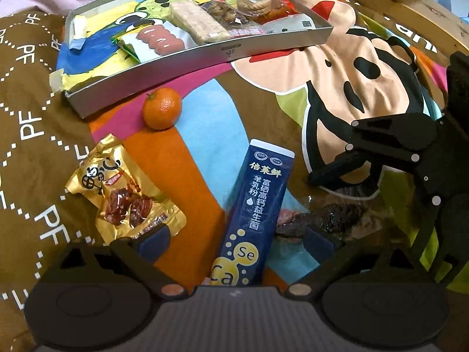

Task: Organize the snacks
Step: 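Grasp the blue milk-powder stick with the left tool while the right grasps the dried fish pack, then lift the blue stick and dried fish pack off the bedspread with both tools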

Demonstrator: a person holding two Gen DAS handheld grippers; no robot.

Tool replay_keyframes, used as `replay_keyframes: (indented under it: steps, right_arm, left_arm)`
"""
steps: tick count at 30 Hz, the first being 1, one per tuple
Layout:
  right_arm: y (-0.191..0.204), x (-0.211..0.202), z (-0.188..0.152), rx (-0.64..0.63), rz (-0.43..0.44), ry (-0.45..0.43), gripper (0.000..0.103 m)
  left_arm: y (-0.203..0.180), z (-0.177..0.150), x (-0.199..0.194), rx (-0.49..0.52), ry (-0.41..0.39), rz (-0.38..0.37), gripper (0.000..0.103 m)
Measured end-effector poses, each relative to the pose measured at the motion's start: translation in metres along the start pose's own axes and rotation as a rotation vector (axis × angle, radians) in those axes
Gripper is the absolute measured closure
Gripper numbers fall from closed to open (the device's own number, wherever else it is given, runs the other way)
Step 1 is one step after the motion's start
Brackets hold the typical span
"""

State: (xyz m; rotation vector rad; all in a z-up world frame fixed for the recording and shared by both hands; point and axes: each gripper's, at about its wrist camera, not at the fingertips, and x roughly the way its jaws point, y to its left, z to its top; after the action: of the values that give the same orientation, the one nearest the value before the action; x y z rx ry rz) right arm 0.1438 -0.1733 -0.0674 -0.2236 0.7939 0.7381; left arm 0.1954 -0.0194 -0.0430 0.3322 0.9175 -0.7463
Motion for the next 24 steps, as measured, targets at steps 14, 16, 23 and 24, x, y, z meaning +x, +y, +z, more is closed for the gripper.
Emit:
replay_keyframes:
  steps: [14,16,23,24]
  right_arm:
    - [-0.009,-0.021,-0.008,0.14,-0.092,-0.019,0.046]
    - [-0.007,-0.027,-0.009,0.168,-0.12,-0.009,0.048]
    - [0.011,-0.049,-0.021,0.243,-0.248,0.039,0.048]
    - [0.013,-0.052,-0.024,0.243,-0.254,0.04,0.047]
  left_arm:
    - [-0.015,-0.015,-0.014,-0.104,0.018,0.036,0.038]
    - [-0.024,-0.018,-0.016,-0.097,0.029,0.047,0.042]
    - [-0.045,-0.013,-0.011,-0.087,0.036,0.087,0.035]
    - [-0.046,-0.01,-0.009,-0.084,0.039,0.092,0.035]
